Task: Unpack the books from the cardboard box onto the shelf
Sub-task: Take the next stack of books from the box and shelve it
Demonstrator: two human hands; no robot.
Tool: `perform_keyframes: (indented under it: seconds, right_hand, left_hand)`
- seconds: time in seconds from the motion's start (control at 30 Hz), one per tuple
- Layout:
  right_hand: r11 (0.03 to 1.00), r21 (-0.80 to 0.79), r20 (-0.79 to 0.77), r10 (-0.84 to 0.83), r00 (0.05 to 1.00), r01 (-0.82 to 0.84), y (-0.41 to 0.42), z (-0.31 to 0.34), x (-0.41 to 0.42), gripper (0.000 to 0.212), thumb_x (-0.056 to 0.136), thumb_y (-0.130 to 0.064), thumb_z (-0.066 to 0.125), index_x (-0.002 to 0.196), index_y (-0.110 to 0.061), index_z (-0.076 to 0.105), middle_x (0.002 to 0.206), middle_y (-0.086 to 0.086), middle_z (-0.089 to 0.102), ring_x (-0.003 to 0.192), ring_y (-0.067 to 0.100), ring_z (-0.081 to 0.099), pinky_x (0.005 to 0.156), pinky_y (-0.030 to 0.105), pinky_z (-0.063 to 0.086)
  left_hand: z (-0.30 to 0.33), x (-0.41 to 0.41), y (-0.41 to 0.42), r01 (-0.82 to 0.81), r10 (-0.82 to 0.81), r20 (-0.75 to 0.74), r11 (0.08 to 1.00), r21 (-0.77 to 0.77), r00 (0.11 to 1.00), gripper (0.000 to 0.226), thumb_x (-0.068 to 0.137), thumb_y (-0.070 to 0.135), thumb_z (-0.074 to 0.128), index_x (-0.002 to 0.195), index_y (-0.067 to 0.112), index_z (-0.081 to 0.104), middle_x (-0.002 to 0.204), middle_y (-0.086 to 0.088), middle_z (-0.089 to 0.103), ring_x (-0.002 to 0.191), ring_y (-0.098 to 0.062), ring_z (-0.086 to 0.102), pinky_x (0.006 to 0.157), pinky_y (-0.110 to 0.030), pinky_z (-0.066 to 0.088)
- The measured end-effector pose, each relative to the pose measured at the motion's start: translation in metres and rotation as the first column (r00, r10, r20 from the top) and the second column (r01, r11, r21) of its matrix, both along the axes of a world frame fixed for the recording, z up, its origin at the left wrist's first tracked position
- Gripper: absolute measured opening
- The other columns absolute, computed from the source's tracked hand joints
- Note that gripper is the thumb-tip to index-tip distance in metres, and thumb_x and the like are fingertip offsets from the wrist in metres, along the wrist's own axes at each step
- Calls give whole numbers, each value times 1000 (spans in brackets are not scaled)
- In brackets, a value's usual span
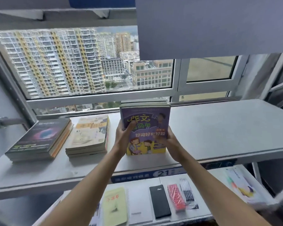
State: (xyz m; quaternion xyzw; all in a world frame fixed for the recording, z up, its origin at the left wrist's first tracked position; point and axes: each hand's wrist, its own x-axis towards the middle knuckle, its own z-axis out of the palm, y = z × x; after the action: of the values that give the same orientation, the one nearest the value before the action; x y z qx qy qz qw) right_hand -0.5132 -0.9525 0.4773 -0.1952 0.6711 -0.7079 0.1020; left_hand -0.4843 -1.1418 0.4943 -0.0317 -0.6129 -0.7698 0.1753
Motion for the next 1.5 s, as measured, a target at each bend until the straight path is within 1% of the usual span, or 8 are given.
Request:
perform_keyframes:
  seconds: [0.37, 0.57, 0.8, 0.9, 1.13, 1.3, 1.4, 1.5]
  right_hand:
    - [980, -19, -7, -197, 980, 196, -24, -3, -15, 49, 86, -12, 69, 131, -10, 48, 122, 14, 66, 107, 31, 67, 88, 47, 58]
    - [993, 60, 312, -118, 943, 105, -41, 45, -58, 42, 85, -18, 71, 121, 2, 60, 112, 24, 70, 86, 34, 71, 70, 40, 62]
    - [950, 309, 535, -217, 817, 50, -78, 46, -102, 24, 80, -26, 78, 82, -6, 64, 67, 8, 74, 55, 22, 71, 56, 34, 60]
    - [900, 430, 492, -305, 815, 77, -83, 31, -109, 31, 74, -32, 83, 79, -6, 65, 83, 9, 70, 66, 22, 65, 82, 38, 58]
    - [716, 657, 189, -459, 868, 236, -91, 25, -110, 57, 65, -51, 83, 89, -6, 57, 91, 5, 60, 82, 24, 57, 61, 27, 40]
    - [500, 804, -100, -420, 902, 322, -76, 40, -101, 56, 78, -65, 61, 67, -13, 43, 89, 5, 57, 87, 27, 55, 75, 33, 39]
    - [410, 821, -232, -396, 889, 397, -38, 52, -89, 51, 89, -59, 48, 93, -9, 59, 102, 9, 65, 102, 31, 61, 80, 34, 39]
    - [264, 865, -336, -328, 883, 427, 24, 56, -62, 52, 93, -52, 43, 115, -9, 62, 121, 11, 65, 114, 31, 58, 92, 37, 39]
  left_hand:
    - [-5, -27, -12, 42, -42, 46, 999, 1, 998, 79, 57, 59, 84, 117, 13, 60, 103, -9, 74, 91, -26, 75, 69, -35, 61]
    - [29, -86, -52, 20, 16, 521, 998, -64, 854, 60, 73, 57, 75, 106, 7, 67, 81, -10, 78, 61, -25, 75, 58, -33, 60]
    - [33, -126, -87, 222, 97, 677, 903, -369, 730, 51, 84, 60, 62, 90, 9, 59, 69, -6, 64, 45, -18, 62, 45, -25, 50]
    - [26, -130, -88, 387, 98, 788, 830, -402, 608, 55, 90, 63, 50, 82, 8, 53, 69, -8, 61, 52, -20, 61, 54, -29, 52]
    - [25, -137, -88, 423, 238, 775, 725, -543, 585, 61, 92, 61, 50, 117, 5, 51, 94, -21, 64, 77, -36, 67, 65, -40, 55]
    - [62, -138, -85, 322, 549, 366, 179, -930, 751, 75, 90, 67, 43, 117, 0, 64, 104, -22, 72, 64, -31, 70, 56, -30, 51]
    - [86, -138, -57, 214, 507, 148, -75, -974, 849, 72, 91, 68, 39, 107, 4, 68, 111, -19, 70, 97, -34, 68, 83, -33, 52]
    - [93, -127, -6, 140, 352, 53, -228, -963, 935, 61, 93, 62, 41, 96, 8, 69, 103, -17, 70, 90, -31, 64, 73, -33, 46]
